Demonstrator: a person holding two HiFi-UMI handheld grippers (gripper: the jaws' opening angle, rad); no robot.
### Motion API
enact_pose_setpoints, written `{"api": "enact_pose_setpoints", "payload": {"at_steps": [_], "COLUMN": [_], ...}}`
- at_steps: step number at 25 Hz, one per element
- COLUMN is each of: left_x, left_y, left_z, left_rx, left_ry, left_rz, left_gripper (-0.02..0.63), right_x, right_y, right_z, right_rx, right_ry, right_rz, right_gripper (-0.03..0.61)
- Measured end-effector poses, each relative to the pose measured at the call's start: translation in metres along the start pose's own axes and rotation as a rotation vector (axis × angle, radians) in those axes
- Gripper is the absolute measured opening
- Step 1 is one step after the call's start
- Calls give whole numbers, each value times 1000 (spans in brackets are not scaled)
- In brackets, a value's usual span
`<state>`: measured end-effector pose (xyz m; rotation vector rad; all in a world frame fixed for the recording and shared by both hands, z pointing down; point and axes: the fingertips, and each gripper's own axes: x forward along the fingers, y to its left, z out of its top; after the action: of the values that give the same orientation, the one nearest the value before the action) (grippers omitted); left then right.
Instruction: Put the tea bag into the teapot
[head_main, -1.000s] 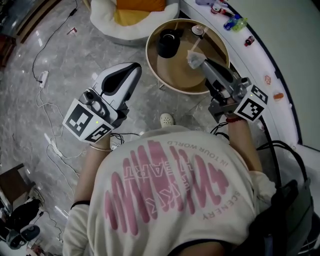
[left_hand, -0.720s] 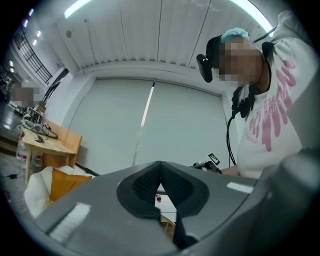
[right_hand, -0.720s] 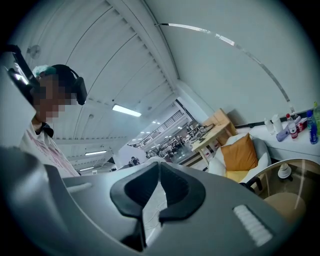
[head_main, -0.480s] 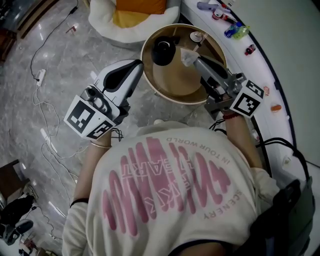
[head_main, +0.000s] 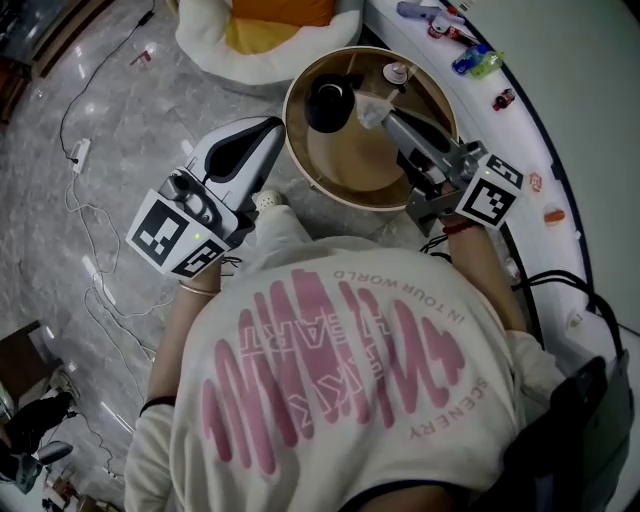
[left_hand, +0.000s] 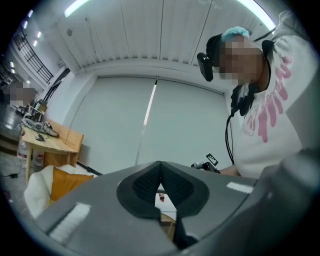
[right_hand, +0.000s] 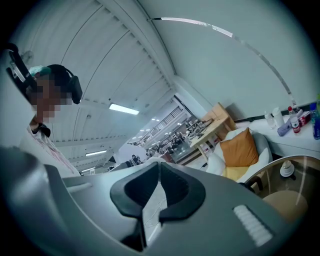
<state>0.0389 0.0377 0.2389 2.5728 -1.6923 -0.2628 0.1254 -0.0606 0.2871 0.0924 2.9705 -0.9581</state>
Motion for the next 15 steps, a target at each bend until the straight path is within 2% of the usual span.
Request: {"api": "enact_pose_setpoints", "payload": {"at_steps": [6,15], "left_x": [13,39], "left_y": [45,134], "left_z": [-3,5], "left_rx": [-45,-88], "left_ry": [-9,54], "left_rz": [-32,-131], "left_gripper": [3,3], "right_x": [23,79], "right_y": [-20,-56], "right_z": [1,-4], "right_rx": [10,91], "right_ry": [13,-19], "right_rz": [-36,-144], "right_gripper": [21,21]}}
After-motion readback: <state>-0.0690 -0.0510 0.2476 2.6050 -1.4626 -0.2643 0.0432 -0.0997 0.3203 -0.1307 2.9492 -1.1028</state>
